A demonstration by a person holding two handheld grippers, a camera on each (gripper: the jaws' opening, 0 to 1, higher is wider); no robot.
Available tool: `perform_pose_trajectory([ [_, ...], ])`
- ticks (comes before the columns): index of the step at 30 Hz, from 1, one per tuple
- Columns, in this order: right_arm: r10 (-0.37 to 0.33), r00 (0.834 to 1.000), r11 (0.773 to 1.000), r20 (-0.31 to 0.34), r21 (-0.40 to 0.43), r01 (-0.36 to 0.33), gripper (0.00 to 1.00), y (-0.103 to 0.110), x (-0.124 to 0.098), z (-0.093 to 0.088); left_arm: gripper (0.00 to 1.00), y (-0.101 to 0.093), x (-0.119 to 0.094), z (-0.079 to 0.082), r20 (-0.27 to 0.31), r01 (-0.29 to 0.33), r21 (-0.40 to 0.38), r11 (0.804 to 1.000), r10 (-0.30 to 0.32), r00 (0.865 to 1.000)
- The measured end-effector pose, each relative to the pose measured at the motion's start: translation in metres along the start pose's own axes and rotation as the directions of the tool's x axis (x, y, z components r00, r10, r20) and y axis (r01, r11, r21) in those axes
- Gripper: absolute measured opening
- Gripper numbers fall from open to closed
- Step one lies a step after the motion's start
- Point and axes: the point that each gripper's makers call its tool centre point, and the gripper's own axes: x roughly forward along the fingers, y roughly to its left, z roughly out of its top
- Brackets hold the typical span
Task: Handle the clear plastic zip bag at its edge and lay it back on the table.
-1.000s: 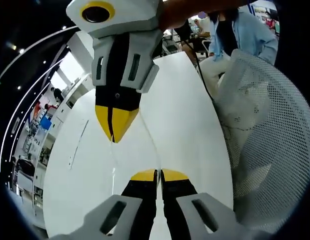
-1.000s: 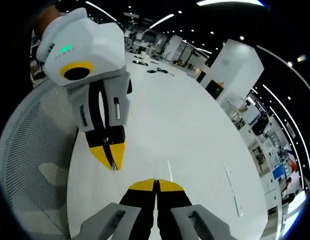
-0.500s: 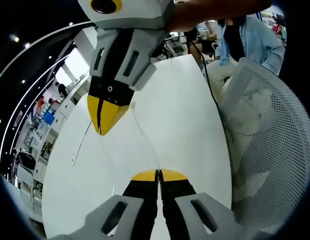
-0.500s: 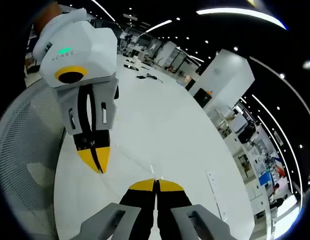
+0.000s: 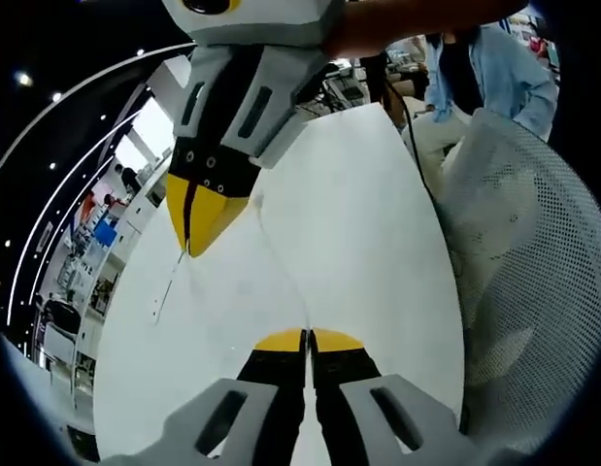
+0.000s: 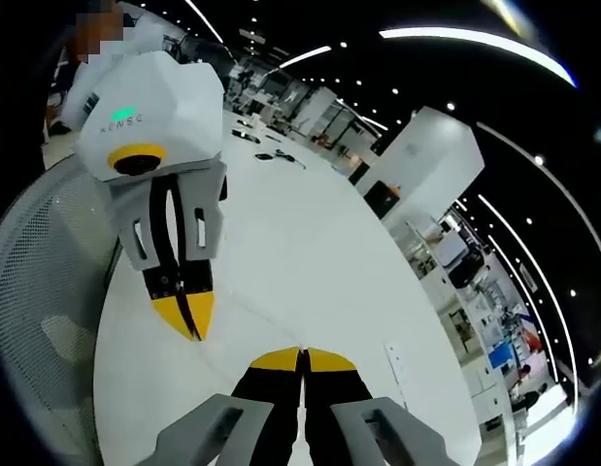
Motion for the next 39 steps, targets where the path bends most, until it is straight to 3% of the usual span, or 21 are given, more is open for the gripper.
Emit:
perform_pose_trajectory([
  [12,0.045,0.999,0.999,-0.016,-0.005,-0.046,0.0,0.018,0.008,-0.005,0.01,-0.008,0.011,-0.015,-0.018,0.025,-0.032,0.999,-0.026,1.0],
  [26,0.098,0.994,0.995,-0.053,-0.012,-0.099,0.0,0.039,0.025,-0.026,0.08,-0.021,0.016,-0.025,-0.038,0.06,-0.065,0.996,-0.063,0.997],
  [39,0.108,0.988,0.994,-0.113,-0.005,-0.109,0.0,0.046,0.03,-0.043,0.1,-0.018,0.004,-0.027,-0.013,0.025,-0.119,0.993,-0.027,1.0],
])
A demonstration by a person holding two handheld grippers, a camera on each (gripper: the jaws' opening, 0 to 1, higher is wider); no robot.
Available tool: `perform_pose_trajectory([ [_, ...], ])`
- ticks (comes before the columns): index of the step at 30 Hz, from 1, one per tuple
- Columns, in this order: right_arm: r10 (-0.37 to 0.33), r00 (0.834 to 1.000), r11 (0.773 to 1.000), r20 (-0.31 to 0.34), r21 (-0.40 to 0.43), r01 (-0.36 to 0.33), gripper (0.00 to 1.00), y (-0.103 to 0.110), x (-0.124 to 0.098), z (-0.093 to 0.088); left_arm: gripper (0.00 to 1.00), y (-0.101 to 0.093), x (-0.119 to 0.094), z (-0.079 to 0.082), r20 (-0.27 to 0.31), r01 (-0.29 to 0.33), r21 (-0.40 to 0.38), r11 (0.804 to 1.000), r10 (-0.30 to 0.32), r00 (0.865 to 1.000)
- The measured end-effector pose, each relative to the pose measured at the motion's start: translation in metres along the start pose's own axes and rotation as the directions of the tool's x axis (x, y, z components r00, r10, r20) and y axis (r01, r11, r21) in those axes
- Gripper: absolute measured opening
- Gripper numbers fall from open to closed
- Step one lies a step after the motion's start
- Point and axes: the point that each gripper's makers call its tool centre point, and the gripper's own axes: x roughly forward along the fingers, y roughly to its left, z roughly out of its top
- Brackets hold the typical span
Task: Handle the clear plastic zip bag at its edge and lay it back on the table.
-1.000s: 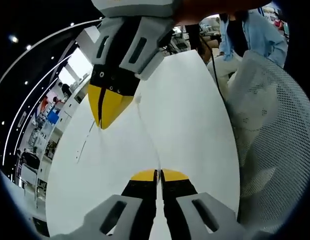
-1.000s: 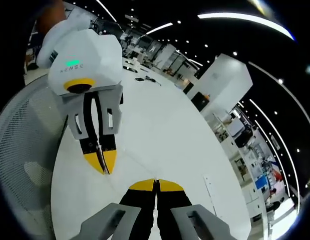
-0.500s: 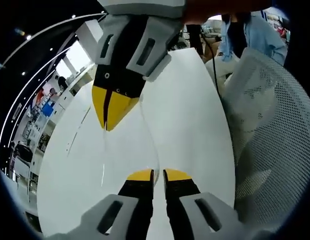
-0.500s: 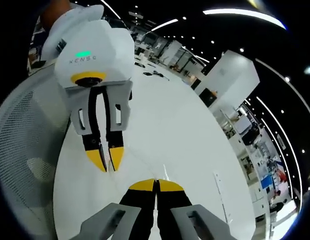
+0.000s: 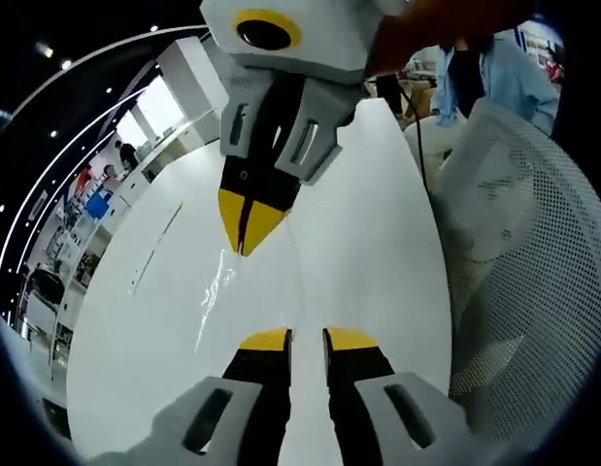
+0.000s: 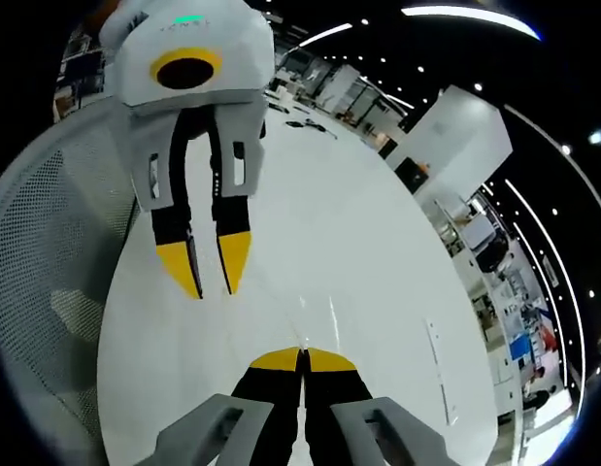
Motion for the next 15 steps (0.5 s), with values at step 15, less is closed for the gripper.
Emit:
perform_pose_trajectory([
  [15,-0.052,0.997,0.999,-0.051,0.006,0.052,0.0,-0.008,0.014,-0.019,0.19,0.002,-0.022,-0.017,0.02,-0.052,-0.097,0.994,0.054,0.998],
])
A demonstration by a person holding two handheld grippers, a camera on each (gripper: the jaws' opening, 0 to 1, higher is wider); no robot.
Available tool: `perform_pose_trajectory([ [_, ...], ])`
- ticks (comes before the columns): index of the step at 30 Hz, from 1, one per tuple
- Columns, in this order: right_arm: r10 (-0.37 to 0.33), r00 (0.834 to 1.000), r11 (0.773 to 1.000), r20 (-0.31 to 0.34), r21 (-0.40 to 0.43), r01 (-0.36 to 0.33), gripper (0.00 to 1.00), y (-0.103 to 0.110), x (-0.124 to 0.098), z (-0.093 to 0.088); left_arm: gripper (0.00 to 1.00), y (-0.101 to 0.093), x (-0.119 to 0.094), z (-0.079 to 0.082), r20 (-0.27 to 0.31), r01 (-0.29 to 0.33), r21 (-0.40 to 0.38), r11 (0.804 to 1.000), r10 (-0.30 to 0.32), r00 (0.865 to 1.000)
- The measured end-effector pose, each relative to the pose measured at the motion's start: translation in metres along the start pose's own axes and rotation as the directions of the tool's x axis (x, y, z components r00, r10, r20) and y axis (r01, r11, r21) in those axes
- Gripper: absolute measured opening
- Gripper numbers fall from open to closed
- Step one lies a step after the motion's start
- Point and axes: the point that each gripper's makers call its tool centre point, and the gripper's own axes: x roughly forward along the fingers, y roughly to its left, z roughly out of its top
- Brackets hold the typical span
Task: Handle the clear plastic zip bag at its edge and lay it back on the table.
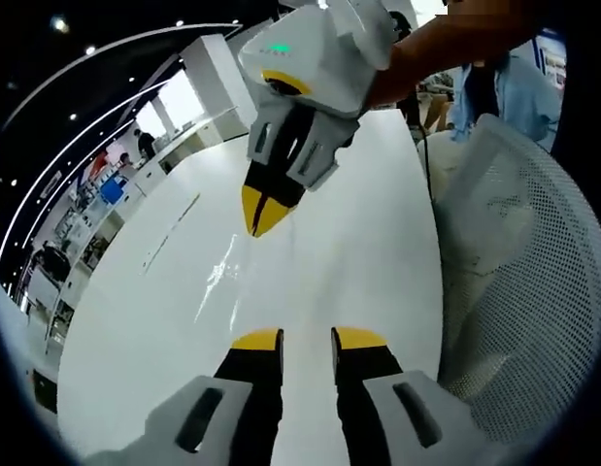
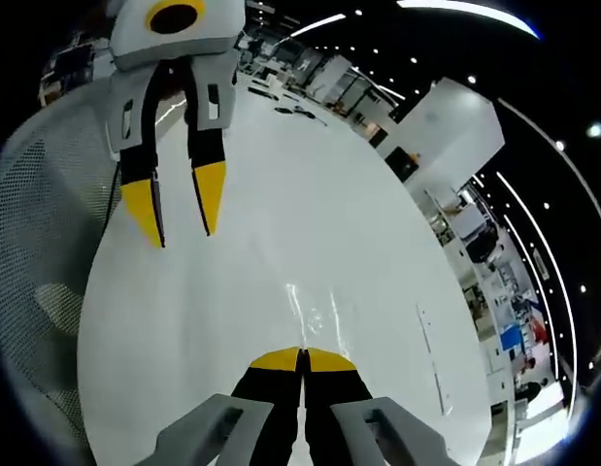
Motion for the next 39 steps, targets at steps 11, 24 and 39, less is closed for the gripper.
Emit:
perform_pose_trajectory([
  [11,-0.018,1.0,0.999,-0.012,-0.045,0.018,0.0,-0.007,0.001,-0.005,0.41,0.003,-0.015,-0.006,0.031,-0.077,-0.192,0.978,0.085,0.996],
  [24,-0.013,0.999,0.999,-0.037,-0.038,0.012,0.0,-0.009,0.01,-0.017,0.47,-0.002,-0.025,-0.013,0.028,-0.088,-0.251,0.964,0.098,0.995],
  [39,0.0,0.996,0.987,-0.094,-0.158,-0.015,0.0,-0.011,0.028,-0.032,0.5,-0.001,-0.034,-0.015,0.029,-0.107,-0.306,0.946,0.122,0.992],
])
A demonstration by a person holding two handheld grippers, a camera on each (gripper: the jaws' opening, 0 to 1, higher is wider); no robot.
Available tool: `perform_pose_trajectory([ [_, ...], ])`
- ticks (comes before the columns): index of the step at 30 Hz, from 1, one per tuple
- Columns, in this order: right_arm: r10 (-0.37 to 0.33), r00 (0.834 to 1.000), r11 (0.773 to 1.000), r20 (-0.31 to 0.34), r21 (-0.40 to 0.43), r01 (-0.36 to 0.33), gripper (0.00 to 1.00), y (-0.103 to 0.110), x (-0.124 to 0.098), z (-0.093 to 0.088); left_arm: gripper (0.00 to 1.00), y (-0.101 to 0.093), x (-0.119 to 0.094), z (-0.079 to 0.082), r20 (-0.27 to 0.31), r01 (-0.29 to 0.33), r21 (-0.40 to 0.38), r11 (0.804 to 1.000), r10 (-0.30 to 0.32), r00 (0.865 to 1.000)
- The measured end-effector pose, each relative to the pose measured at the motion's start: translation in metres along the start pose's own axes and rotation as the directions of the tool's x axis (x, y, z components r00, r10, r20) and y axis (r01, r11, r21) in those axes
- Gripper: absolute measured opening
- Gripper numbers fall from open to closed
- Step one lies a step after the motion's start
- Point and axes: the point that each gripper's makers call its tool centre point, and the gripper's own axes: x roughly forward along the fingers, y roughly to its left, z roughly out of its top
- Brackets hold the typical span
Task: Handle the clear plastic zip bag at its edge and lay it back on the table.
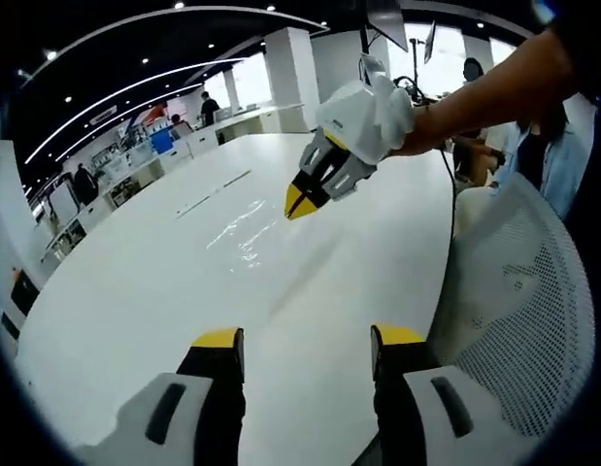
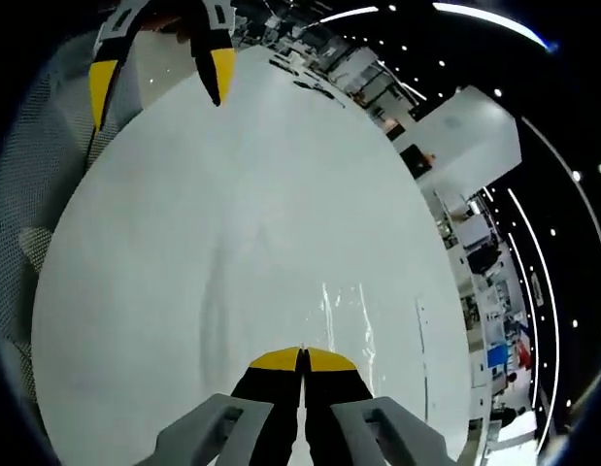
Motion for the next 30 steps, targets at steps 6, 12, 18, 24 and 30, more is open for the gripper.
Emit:
perform_pose_trajectory([
  [6,0.006,1.0,0.999,-0.023,0.038,-0.005,0.0,-0.003,0.006,-0.007,0.49,0.002,-0.001,0.003,0.004,-0.008,-0.007,1.0,0.008,1.0],
  [12,0.013,0.999,0.997,-0.036,0.077,-0.01,0.0,-0.004,0.013,-0.008,0.49,0.003,0.0,0.0,-0.002,-0.006,-0.008,1.0,0.006,1.0],
  [18,0.047,0.999,0.983,-0.013,0.181,-0.044,0.0,0.004,0.022,-0.002,0.48,0.004,0.001,0.001,0.0,-0.006,-0.012,1.0,0.006,1.0],
  [24,0.072,0.997,0.966,0.003,0.25,-0.071,0.01,0.01,0.024,-0.001,0.48,0.004,0.002,0.005,0.004,-0.001,-0.006,1.0,0.001,1.0],
  [30,0.126,0.992,0.929,0.013,0.348,-0.123,0.06,0.024,0.021,-0.004,0.48,0.005,0.003,0.001,-0.002,-0.001,-0.009,1.0,0.001,1.0],
])
